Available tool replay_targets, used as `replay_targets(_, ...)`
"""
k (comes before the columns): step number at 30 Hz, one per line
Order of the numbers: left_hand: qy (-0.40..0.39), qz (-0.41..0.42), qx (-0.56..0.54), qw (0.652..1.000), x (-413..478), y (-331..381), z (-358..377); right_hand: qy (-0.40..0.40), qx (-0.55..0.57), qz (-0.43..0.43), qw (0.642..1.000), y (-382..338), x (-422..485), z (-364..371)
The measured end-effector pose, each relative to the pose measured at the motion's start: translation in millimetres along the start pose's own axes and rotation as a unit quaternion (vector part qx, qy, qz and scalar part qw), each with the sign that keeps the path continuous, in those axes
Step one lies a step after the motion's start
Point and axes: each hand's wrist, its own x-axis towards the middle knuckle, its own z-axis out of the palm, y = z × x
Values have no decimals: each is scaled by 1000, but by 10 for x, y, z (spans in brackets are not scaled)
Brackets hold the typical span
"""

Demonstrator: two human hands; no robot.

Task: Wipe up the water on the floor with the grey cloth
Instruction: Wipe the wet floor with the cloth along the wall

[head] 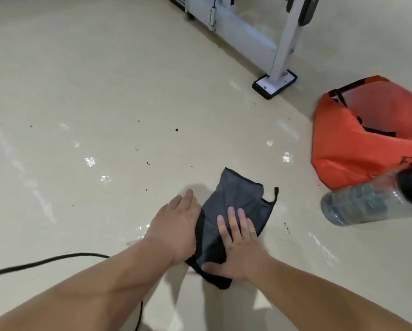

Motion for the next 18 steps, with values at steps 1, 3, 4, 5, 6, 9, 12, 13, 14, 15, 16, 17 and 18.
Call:
replay_targets(1,-12,26,14,999,-17,37,17,-10,5,-5,1000,-4,-144,118)
replay_targets(3,-48,95,41,993,-5,203,83,-24,26,3,999,29,-421,323)
replay_targets(4,-70,133,57,987,28,364,140,-21,51,7,998,91,-531,419)
replay_targets(5,-97,157,69,980,53,503,209,-11,79,11,997,136,-608,451)
replay_targets(6,-130,159,74,976,70,645,293,2,115,13,993,187,-671,484)
replay_targets(9,-173,85,91,977,150,1074,635,78,221,28,972,368,-1076,469)
replay_targets(12,-129,27,128,983,189,1387,856,106,256,103,955,477,-1707,412)
replay_targets(13,-111,21,130,985,184,1439,911,87,276,135,948,499,-1929,394)
replay_targets(14,-94,19,130,987,186,1461,964,60,292,159,941,516,-2123,381)
replay_targets(15,-81,18,132,988,195,1445,1008,29,294,169,940,533,-2269,384)
replay_targets(16,-72,18,132,988,202,1417,1052,10,291,179,940,547,-2383,406)
replay_targets(17,-66,21,128,989,211,1373,1094,-14,294,192,936,570,-2474,442)
replay_targets(18,-60,27,121,990,218,1332,1129,-26,301,211,930,572,-2576,472)
